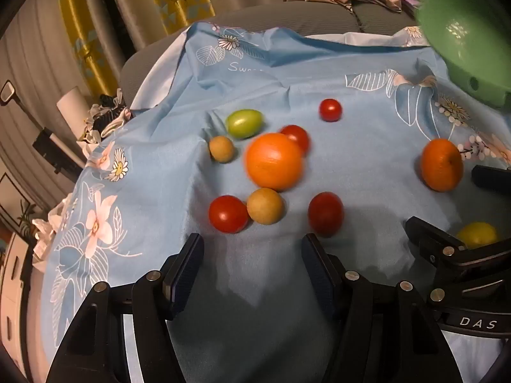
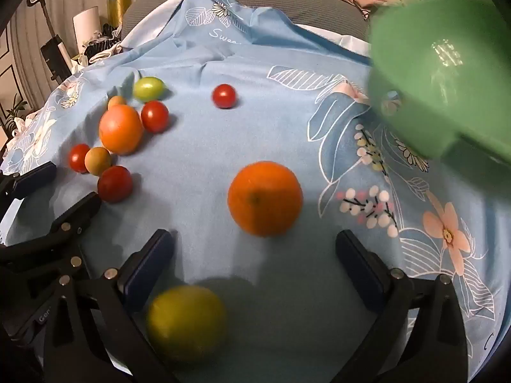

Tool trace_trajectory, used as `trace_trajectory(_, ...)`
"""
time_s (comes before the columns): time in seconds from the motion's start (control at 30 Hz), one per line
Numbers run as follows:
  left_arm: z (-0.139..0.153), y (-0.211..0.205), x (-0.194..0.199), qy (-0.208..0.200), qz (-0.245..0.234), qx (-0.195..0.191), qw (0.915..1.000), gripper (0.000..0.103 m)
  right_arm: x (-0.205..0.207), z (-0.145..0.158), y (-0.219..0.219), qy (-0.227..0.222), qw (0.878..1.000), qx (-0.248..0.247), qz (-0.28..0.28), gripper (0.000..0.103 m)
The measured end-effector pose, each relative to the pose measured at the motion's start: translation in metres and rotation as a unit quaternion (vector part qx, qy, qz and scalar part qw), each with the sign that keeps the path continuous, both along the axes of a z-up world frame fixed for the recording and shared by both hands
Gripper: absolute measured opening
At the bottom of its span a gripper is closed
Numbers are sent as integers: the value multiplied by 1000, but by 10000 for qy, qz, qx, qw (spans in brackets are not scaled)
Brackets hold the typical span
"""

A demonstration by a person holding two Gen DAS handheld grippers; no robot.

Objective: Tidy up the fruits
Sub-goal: 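Move both grippers toward the two oranges on the cloth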

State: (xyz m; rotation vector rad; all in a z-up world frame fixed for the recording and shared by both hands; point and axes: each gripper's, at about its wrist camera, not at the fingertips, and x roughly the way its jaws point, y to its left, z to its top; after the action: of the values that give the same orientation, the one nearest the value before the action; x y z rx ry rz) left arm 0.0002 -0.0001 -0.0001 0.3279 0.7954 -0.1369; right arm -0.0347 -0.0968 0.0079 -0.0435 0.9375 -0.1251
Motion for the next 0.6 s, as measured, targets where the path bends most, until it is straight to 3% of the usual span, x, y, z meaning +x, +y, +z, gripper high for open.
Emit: trace_trajectory(0.6,0,0,0,-14,-1,4,10000,63,-1,-1,-1,-10,10000,1,0,103)
